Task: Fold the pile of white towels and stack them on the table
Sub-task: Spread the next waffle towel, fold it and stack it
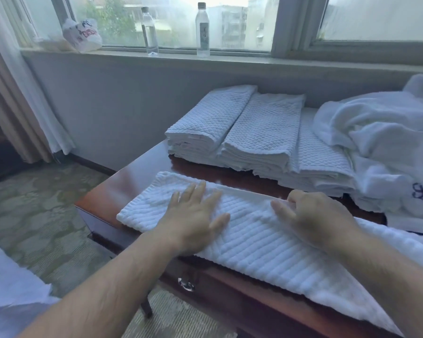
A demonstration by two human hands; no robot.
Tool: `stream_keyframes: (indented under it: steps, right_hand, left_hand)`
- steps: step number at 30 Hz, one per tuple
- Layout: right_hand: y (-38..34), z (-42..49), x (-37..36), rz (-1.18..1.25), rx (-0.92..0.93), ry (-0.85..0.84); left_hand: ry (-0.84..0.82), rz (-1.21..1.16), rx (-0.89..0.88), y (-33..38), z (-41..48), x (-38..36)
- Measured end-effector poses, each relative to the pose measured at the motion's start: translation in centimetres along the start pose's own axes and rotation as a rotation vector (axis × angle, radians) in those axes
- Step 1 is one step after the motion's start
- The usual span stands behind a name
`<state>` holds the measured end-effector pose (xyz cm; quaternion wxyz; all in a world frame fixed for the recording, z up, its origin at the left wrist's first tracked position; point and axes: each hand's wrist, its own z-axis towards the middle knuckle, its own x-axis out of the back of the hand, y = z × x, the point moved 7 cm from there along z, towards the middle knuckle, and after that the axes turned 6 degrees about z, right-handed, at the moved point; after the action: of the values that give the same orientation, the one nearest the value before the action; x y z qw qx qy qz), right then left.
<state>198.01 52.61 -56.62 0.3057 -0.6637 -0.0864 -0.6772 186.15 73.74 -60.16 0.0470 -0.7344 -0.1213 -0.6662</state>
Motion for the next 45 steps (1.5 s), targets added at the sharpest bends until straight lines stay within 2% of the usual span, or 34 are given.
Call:
stream_keyframes:
  steps: [4,8,10,12,15,19,22,27,33,37,41,43,45]
  right_hand:
    - [7.1,-4.3,3.1,0.016,-0.119,0.072]
    - [12.8,-7.8,4.8,-0.084,-0.194,0.170]
    - [13.5,-8.2,5.5,-0.101,-0.161,0.218]
    - [13.0,-8.0,6.7,-0.171,-0.081,0.335]
    - [13.8,-7.6,6.4,-0.246,-0.138,0.243]
    - [17.9,-8.9,6.3,-0.079,-0.227,0.199]
    - [21.5,-10.2,7.2,0.012,-0.272,0.203]
    - [27.4,-13.1,8.4,-0.064,-0.344,0.145]
    - [27.6,-13.8,10.7,-0.161,-0.313,0.330]
    - [27.9,-14.4,11.2,-0.328,-0.452,0.294]
    - [27.0,-16.5,11.2,-0.307,-0.480,0.388]
    - [27.6,-18.0,9.6,-0.169,-0.534,0.304]
    - [28.9,-19.5,8.0,-0.067,-0.603,0.137]
  left_hand:
    - [-0.089,-0.043,-0.122,7.0,1.4,0.0]
    - [-0.086,-0.046,-0.200,13.4,2.1,-0.4]
    - [-0.062,-0.032,-0.218,15.5,2.2,-0.7]
    - [-0.046,0.004,-0.225,16.8,2.2,-0.9]
    - [-0.047,0.088,-0.212,17.5,2.1,-1.3]
    - [-0.060,0.116,-0.234,18.4,2.0,-1.4]
    - [-0.029,0.084,-0.370,22.2,1.7,-1.2]
    - [0.050,0.026,-0.573,30.8,1.2,-0.9]
    - [0.059,0.097,-0.651,33.7,0.7,-2.3]
    - [-0.008,0.160,-0.674,33.6,0.5,-2.9]
    - [-0.048,0.150,-0.636,34.0,0.6,-2.9]
    - [-0.036,0.093,-0.623,35.2,0.6,-2.7]
    - [-0.035,0.047,-0.657,36.9,0.2,-2.9]
